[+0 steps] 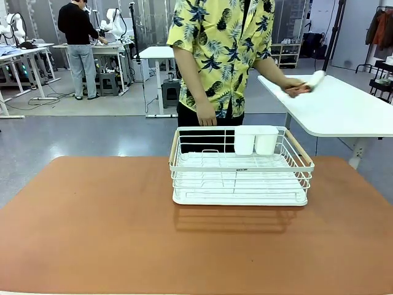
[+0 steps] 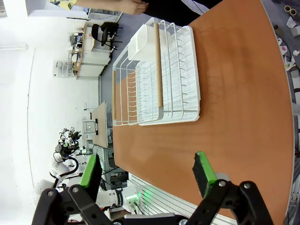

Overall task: Clean the table.
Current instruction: Pick up the Lint Roller when the human hands it over.

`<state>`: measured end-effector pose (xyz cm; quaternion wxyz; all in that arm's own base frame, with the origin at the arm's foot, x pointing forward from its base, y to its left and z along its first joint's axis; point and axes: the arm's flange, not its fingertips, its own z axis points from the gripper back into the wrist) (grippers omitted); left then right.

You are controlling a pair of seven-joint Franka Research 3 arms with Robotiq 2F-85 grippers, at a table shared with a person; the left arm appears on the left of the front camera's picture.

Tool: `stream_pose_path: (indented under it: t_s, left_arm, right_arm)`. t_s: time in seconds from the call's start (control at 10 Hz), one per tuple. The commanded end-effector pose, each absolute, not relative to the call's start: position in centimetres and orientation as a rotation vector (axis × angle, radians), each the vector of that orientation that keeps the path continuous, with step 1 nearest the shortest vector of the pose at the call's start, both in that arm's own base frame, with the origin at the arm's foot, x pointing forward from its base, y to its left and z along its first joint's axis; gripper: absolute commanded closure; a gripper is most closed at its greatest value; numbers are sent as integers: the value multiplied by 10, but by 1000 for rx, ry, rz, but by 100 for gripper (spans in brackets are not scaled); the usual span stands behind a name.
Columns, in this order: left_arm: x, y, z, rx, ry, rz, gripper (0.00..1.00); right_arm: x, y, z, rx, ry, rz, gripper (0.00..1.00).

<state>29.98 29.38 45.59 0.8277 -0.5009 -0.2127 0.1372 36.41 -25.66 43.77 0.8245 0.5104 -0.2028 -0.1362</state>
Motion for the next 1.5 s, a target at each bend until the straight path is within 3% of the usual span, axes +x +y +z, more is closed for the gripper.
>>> stream_pose_path:
  t_s: [0.0, 1.4]
  left_arm:
    - [297, 294, 457, -1082, -477, 272, 0]
    - [297, 294, 457, -1082, -477, 272, 0]
  right_arm:
    - [365, -257, 439, 1101, -446, -280, 0]
    - [365, -257, 439, 1101, -446, -280, 0]
